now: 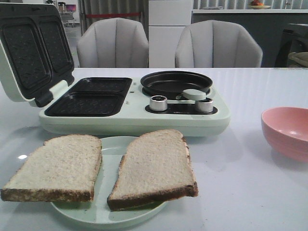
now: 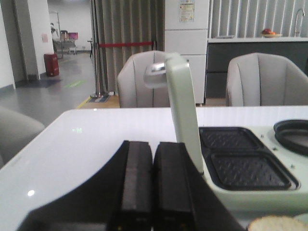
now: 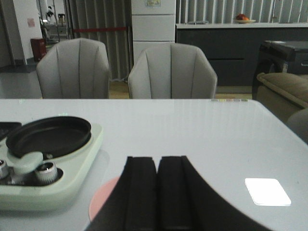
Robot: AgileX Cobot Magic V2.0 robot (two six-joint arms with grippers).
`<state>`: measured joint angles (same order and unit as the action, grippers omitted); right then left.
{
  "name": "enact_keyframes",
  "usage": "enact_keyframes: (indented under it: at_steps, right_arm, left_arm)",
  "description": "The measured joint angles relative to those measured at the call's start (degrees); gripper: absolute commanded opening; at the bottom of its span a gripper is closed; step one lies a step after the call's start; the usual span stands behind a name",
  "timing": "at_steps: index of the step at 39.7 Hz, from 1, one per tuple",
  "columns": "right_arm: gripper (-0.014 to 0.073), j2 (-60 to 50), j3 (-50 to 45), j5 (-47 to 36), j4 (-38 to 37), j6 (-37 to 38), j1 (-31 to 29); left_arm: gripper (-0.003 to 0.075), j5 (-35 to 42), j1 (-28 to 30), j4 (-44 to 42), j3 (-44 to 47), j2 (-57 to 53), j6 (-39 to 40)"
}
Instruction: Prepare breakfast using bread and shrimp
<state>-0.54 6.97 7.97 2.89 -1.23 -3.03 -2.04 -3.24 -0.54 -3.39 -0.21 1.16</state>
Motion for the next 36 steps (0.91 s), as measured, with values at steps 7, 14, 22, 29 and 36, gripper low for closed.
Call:
enact_keyframes:
  at_steps: [7, 14, 22, 29, 36]
  right_arm:
    - [0.0046, 1.39, 10.71, 5.08, 0.22, 0.00, 0.00]
    - [0.0046, 9.28, 20.00, 11.25, 0.22, 0.00, 0.00]
    - [0.0046, 18.73, 22.72, 14.97, 0.22, 0.00, 0.00]
    - [0.0046, 25.98, 22.72, 17.14, 0.22, 0.00, 0.00]
    - [0.0046, 31.75, 22.72, 19.96, 0.22, 0.00, 0.00]
  left_arm:
    - [0.0101, -1.14, 0.00, 0.00, -9.87, 2.29, 0.00]
    - [0.0101, -8.96, 0.00, 0.00, -21.05, 9.83, 0.00]
    - [0.0101, -17.30, 0.00, 0.03, -27.14, 19.85, 0.00]
    - [0.0101, -21.29, 0.00, 0.03, -27.14, 27.05, 0.00]
    - [0.0101, -27.02, 0.00, 0.03, -27.14, 31.74, 0.00]
